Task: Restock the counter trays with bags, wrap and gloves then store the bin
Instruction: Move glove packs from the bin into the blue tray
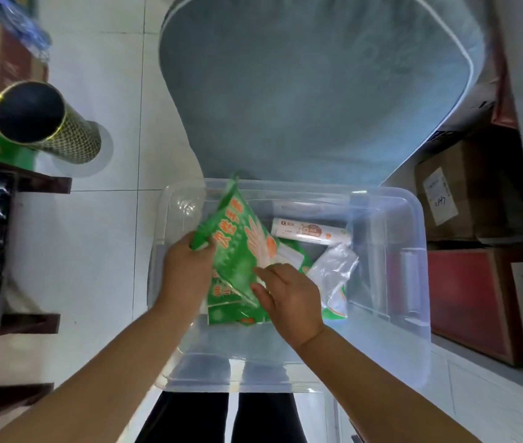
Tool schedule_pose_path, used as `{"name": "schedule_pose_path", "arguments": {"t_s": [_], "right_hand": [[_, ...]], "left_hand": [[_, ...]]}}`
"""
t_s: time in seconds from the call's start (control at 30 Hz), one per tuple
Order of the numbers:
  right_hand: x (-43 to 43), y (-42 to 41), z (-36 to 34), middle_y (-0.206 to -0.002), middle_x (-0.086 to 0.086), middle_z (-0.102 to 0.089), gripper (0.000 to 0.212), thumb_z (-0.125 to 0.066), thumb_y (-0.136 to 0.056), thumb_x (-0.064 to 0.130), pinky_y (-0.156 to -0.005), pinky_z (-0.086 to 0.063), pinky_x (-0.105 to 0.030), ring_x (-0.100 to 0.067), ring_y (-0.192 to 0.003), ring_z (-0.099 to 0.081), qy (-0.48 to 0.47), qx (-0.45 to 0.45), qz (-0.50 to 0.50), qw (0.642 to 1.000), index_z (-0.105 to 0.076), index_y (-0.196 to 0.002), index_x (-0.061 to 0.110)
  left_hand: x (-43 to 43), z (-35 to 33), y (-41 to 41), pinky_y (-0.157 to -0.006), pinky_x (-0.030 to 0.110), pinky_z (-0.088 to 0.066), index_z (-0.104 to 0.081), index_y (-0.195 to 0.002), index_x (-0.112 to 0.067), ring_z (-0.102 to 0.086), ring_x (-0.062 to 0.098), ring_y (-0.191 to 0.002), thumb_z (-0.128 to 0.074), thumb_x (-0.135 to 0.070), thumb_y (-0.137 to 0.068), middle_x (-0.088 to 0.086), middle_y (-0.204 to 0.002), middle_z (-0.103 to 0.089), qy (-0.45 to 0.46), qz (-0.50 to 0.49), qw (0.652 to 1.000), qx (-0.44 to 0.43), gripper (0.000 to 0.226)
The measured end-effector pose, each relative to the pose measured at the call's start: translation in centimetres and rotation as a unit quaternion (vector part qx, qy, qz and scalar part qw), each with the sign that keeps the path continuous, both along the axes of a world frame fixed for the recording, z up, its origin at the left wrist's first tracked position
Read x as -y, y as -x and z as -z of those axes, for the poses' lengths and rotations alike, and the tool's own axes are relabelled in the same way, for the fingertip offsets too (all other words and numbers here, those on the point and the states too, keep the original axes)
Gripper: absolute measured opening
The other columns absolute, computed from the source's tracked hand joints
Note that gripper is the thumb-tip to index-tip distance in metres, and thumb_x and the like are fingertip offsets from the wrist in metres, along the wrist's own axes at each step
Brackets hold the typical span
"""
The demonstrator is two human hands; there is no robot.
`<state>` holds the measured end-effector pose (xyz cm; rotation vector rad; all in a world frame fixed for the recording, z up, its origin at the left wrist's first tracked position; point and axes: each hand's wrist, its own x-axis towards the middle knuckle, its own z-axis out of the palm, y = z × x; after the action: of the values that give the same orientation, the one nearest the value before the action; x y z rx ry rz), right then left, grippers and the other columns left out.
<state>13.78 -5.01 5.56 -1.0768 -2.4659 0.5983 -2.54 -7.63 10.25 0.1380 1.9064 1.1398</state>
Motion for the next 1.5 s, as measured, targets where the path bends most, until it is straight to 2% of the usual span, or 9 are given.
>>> {"name": "schedule_pose_path", "arguments": {"t_s": [0.13, 0.33, 0.57, 0.77, 0.87, 1.07, 1.3, 1.43, 1.5], "right_hand": [[-1.0, -0.5, 2.0, -0.073, -0.009, -0.069, 0.011, -0.064, -0.082, 0.015, -0.05, -0.05, -0.028, -0.028, -0.068, -0.065, 0.064, 0.073, 0.052, 0.994, -0.073, -0.082, 0.008], [-3.7, 2.3, 7.9, -0.111, -0.014, -0.065, 0.028, -0.056, -0.09, 0.023, -0.083, -0.046, -0.037, -0.031, -0.105, -0.055, 0.214, 0.172, 0.133, 0.952, -0.063, -0.115, 0.011], [-6.7, 7.6, 12.4, -0.12, -0.02, -0.055, 0.045, -0.066, -0.083, 0.036, -0.094, -0.045, -0.044, -0.036, -0.109, -0.05, 0.316, 0.175, 0.207, 0.909, -0.06, -0.117, 0.007], [-4.8, 6.9, 9.2, -0.08, -0.003, -0.058, 0.019, -0.066, -0.082, 0.024, -0.062, -0.045, -0.034, -0.022, -0.071, -0.053, 0.378, 0.06, 0.247, 0.89, -0.051, -0.089, 0.014], [-4.0, 4.4, 5.1, -0.061, 0.004, -0.046, 0.026, -0.067, -0.08, 0.026, -0.05, -0.033, -0.03, -0.02, -0.06, -0.045, 0.33, 0.028, 0.313, 0.89, -0.044, -0.077, 0.014], [-3.1, -1.0, -6.7, -0.062, 0.009, -0.049, 0.026, -0.071, -0.076, 0.027, -0.059, -0.04, -0.033, -0.024, -0.065, -0.052, 0.22, -0.061, 0.427, 0.875, -0.048, -0.08, 0.016], [0.0, -7.1, -20.8, -0.077, 0.0, -0.069, 0.018, -0.071, -0.074, 0.027, -0.075, -0.055, -0.043, -0.021, -0.075, -0.066, 0.121, -0.184, 0.528, 0.82, -0.064, -0.088, 0.019], [2.5, -10.8, -26.6, -0.069, -0.002, -0.067, 0.01, -0.068, -0.074, 0.026, -0.062, -0.056, -0.046, -0.026, -0.063, -0.065, 0.059, -0.222, 0.569, 0.79, -0.06, -0.079, 0.023], [4.0, -13.3, -29.2, -0.07, -0.003, -0.067, 0.011, -0.07, -0.075, 0.023, -0.063, -0.055, -0.04, -0.023, -0.067, -0.064, 0.008, -0.242, 0.588, 0.772, -0.061, -0.079, 0.018]], "left_hand": [[0.7, -1.4, 5.3, -0.073, 0.028, -0.052, -0.07, -0.077, -0.03, -0.064, 0.01, -0.074, -0.058, -0.008, -0.087, -0.009, -0.078, -0.07, -0.052, -0.001, 0.996, -0.067, 0.027], [1.7, -1.8, 9.9, -0.061, 0.018, -0.055, -0.071, -0.071, -0.038, -0.065, -0.003, -0.065, -0.058, -0.012, -0.087, -0.021, -0.069, -0.072, -0.093, 0.052, 0.989, -0.105, 0.033], [3.1, 0.2, 12.3, -0.057, 0.017, -0.054, -0.074, -0.075, -0.039, -0.07, 0.003, -0.072, -0.057, -0.009, -0.088, -0.018, -0.077, -0.074, -0.122, 0.029, 0.989, -0.072, 0.036], [3.4, -1.1, 11.7, -0.058, 0.018, -0.056, -0.071, -0.079, -0.031, -0.07, 0.004, -0.073, -0.059, -0.01, -0.088, -0.015, -0.077, -0.075, -0.104, 0.026, 0.993, -0.041, 0.025], [3.3, -2.8, 10.8, -0.071, 0.026, -0.055, -0.069, -0.079, -0.032, -0.068, 0.01, -0.08, -0.058, -0.013, -0.088, -0.012, -0.082, -0.073, -0.092, 0.05, 0.994, -0.033, 0.023], [2.2, -7.7, 7.8, -0.096, 0.041, -0.047, -0.066, -0.096, -0.025, -0.062, 0.028, -0.103, -0.056, -0.01, -0.089, 0.006, -0.102, -0.068, -0.098, 0.1, 0.99, -0.005, 0.019], [-1.3, -14.2, 2.7, -0.095, 0.043, -0.046, -0.066, -0.097, -0.01, -0.062, 0.027, -0.097, -0.057, -0.009, -0.088, 0.013, -0.101, -0.067, -0.157, 0.219, 0.963, -0.011, 0.013], [-3.6, -18.1, -2.5, -0.068, 0.013, -0.046, -0.066, -0.091, -0.009, -0.057, 0.017, -0.077, -0.058, -0.006, -0.086, 0.005, -0.082, -0.066, -0.225, 0.279, 0.933, -0.017, 0.01], [-4.4, -20.2, -5.8, -0.067, 0.013, -0.046, -0.067, -0.092, -0.011, -0.058, 0.018, -0.074, -0.058, -0.007, -0.086, 0.002, -0.079, -0.065, -0.251, 0.301, 0.919, 0.027, 0.011]]}}
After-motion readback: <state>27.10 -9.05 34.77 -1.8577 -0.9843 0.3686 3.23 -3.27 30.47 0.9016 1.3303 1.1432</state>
